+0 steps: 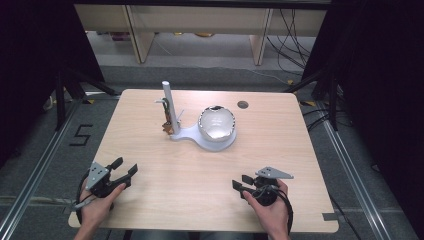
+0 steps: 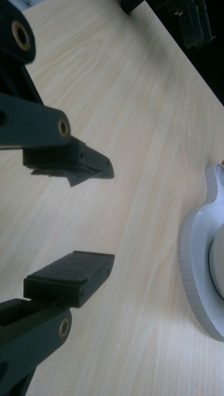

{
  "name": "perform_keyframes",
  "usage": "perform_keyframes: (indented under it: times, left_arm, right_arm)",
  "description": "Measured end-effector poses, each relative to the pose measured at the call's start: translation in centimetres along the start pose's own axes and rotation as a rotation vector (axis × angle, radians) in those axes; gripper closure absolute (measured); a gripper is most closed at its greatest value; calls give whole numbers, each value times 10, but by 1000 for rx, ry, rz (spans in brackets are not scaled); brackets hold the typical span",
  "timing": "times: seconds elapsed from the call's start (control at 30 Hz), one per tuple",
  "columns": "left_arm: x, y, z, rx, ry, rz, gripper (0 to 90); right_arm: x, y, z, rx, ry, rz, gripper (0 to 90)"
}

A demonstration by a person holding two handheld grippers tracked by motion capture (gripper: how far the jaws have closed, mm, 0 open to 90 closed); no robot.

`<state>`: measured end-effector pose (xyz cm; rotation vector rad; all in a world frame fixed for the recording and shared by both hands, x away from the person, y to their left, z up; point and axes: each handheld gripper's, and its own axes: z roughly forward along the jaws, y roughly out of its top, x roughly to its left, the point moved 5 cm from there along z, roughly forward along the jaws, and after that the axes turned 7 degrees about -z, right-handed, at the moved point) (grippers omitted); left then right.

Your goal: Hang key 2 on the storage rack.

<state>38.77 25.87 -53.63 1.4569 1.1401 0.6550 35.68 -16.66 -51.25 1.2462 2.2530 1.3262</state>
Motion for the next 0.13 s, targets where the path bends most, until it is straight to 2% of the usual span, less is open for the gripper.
perform_keyframes:
  times: [0.13]
  left_arm:
    - [-2, 0, 1, -6, -5, 12, 349]
  right_arm:
    - [-1, 0, 1, -7, -7, -8, 518]
